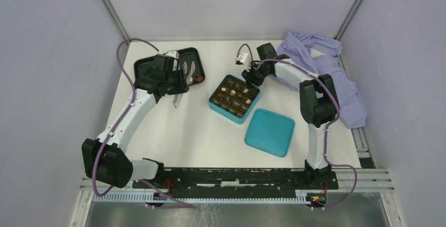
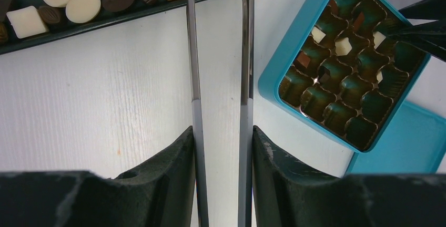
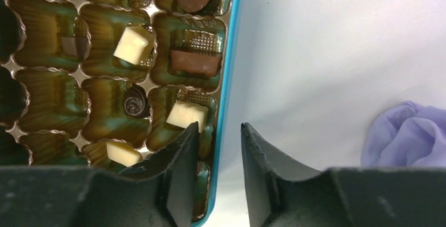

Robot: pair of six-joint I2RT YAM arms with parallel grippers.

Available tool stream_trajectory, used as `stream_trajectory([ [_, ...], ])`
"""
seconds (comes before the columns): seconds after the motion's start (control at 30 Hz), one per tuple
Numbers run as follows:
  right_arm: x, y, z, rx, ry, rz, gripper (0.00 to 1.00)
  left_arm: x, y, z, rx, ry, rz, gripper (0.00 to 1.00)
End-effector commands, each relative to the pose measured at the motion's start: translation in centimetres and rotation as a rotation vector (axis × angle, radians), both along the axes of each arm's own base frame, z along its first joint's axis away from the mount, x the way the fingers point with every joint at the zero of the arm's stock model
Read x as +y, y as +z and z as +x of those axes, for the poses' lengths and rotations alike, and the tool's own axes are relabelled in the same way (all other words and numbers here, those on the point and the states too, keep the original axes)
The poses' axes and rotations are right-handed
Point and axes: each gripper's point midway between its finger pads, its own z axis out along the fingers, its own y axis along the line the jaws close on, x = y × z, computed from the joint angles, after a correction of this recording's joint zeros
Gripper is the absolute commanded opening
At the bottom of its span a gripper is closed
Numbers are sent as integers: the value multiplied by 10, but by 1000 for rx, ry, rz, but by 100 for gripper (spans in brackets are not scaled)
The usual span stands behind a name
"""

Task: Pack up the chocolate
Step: Adjust the packing box at the center of the board.

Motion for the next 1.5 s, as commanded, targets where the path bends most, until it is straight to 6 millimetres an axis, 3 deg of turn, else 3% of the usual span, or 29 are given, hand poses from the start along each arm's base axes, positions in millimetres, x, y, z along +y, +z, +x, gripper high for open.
stream_trajectory([
  [0.0, 12, 9, 14, -67, 25, 2, 37, -1, 20, 5, -63, -15, -15, 45],
  [0.17, 14, 23, 15, -114, 24, 24, 13, 1, 21, 4, -65, -8, -9, 45],
  [0.3, 18, 57, 24, -197, 1, 64, 0, 1, 24, 4, -74, -6, -10, 45],
  [0.53, 20, 135, 30, -404, -37, 124, 0, 5, 41, 7, -128, 8, -2, 45],
  [0.7, 18, 169, 23, -528, -57, 135, 0, 8, 52, 7, -174, 15, -3, 45],
  [0.97, 16, 184, 12, -593, -62, 137, 0, 8, 63, 4, -217, 3, -6, 45],
  [1.47, 19, 187, 2, -587, -43, 157, 0, 8, 65, 0, -227, -4, -14, 45],
])
